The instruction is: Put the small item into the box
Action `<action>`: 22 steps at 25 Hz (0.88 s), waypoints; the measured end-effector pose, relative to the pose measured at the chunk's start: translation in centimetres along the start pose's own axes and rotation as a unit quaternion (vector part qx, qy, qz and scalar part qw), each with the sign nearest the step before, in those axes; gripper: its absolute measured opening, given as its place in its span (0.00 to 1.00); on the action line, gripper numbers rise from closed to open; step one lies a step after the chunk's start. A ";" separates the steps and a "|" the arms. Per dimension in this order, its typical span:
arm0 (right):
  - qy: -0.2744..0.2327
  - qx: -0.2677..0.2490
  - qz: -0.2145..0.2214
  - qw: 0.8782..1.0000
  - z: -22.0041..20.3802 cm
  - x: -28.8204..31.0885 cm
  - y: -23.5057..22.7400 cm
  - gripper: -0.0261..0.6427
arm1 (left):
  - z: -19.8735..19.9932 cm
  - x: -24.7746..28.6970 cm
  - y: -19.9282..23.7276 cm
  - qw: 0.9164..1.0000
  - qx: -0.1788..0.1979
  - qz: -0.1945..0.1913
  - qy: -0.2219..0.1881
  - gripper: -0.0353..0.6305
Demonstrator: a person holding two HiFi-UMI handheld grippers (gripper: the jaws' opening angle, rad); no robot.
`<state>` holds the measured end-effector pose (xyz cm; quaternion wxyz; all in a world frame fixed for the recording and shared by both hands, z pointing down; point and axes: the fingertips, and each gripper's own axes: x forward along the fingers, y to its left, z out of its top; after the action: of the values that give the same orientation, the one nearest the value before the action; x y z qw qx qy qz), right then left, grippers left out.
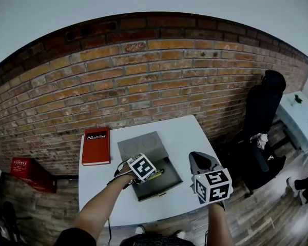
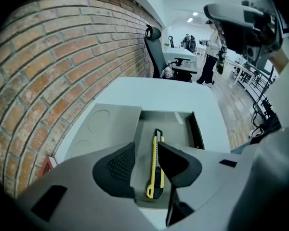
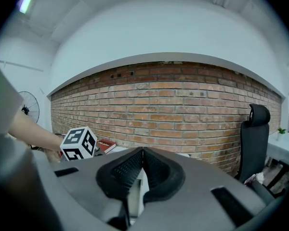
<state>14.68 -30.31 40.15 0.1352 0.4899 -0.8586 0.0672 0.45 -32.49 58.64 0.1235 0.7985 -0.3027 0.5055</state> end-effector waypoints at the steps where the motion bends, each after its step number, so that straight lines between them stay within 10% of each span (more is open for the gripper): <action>1: -0.001 -0.001 0.002 1.000 0.1 0.0 0.2 0.07 | 0.1 -0.5 0.3 1.000 -0.008 0.003 -0.004 0.30; 14: -0.014 -0.014 0.021 1.000 1.6 0.8 1.4 0.07 | 2.5 -7.1 4.3 0.989 -0.086 0.053 -0.106 0.28; 22: -0.022 -0.016 0.041 0.999 2.6 1.2 2.3 0.07 | 5.1 -12.5 5.1 0.968 -0.118 0.073 -0.211 0.27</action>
<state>11.67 -30.78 38.12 0.1208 0.4536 -0.8817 0.0484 -2.75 -34.62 44.74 0.1133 0.8426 -0.4368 0.2939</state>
